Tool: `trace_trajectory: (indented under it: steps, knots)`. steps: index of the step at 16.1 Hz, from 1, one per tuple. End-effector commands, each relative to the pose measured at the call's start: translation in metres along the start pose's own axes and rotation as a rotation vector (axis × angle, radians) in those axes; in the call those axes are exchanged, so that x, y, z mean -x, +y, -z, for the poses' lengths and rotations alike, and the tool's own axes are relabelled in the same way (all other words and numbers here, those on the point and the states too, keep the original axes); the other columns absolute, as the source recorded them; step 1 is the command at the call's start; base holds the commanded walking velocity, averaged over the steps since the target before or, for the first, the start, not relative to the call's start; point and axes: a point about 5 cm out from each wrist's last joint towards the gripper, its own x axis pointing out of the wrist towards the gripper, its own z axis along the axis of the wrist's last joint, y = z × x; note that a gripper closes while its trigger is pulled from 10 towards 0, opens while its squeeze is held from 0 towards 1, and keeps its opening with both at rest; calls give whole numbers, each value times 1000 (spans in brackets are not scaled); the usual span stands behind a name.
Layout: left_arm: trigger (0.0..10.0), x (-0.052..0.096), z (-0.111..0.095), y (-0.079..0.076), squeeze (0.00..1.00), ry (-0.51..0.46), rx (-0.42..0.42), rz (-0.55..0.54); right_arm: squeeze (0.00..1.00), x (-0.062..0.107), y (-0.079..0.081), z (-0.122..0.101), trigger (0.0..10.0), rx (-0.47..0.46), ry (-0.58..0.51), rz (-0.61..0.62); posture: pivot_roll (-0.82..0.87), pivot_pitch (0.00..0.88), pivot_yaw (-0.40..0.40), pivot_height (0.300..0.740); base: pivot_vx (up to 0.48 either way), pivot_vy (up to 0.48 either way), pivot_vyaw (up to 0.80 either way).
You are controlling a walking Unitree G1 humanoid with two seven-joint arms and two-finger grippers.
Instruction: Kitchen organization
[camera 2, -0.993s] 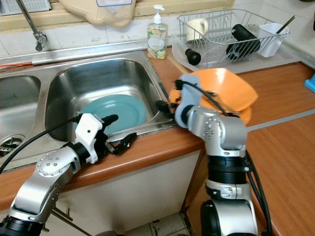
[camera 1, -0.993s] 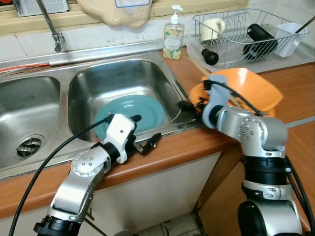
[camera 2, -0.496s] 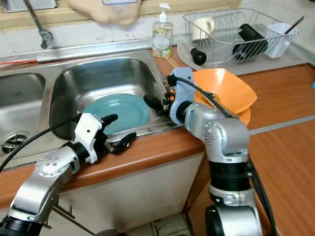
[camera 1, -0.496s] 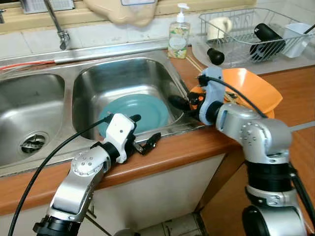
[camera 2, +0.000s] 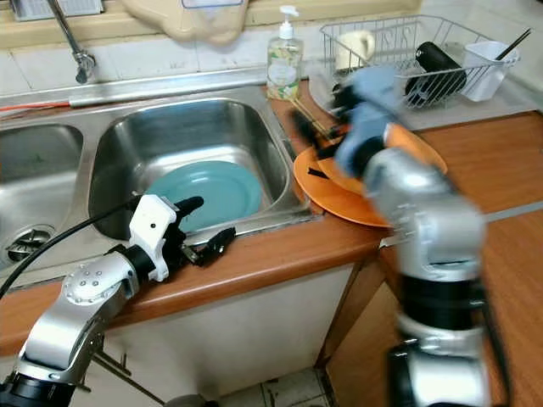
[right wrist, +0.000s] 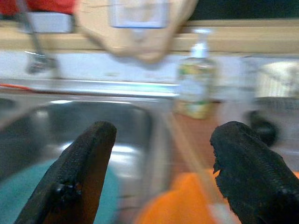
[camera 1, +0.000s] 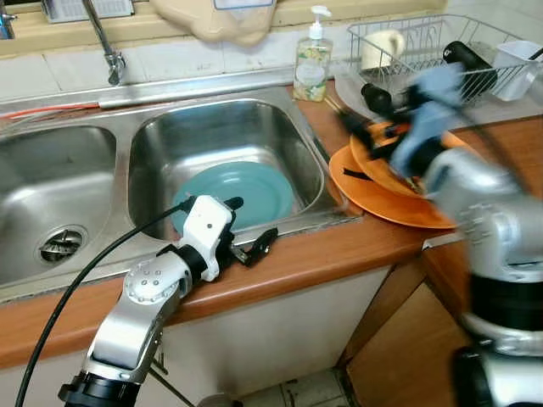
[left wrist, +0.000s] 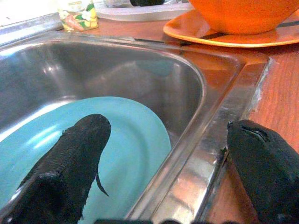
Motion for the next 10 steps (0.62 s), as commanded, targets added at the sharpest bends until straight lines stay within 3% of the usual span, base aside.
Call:
trace_trajectory:
  steps: [1,3,4,5,10]
  knots:
    - [10000,-1,-7,1,204,-21,-17,-1,0,-2,-6,0,10000,51,16,18,-19,0,54,740,0,0,0]
    - [10000,-3,-8,0,200,-25,-19,2,0,-5,-28,5,10000,172,79,73,-20,0,50,740,0,0,0]
    - [10000,-3,-8,0,204,-25,-19,2,0,-5,-31,5,10000,180,84,75,-20,0,48,740,0,0,0]
    - [10000,-4,-9,0,200,-27,-20,2,0,-8,-43,8,10000,201,122,81,-22,0,46,740,0,0,0]
    - [10000,-4,-9,-2,94,-28,-22,8,0,-17,-57,27,10000,163,245,-44,-16,0,37,740,0,0,0]
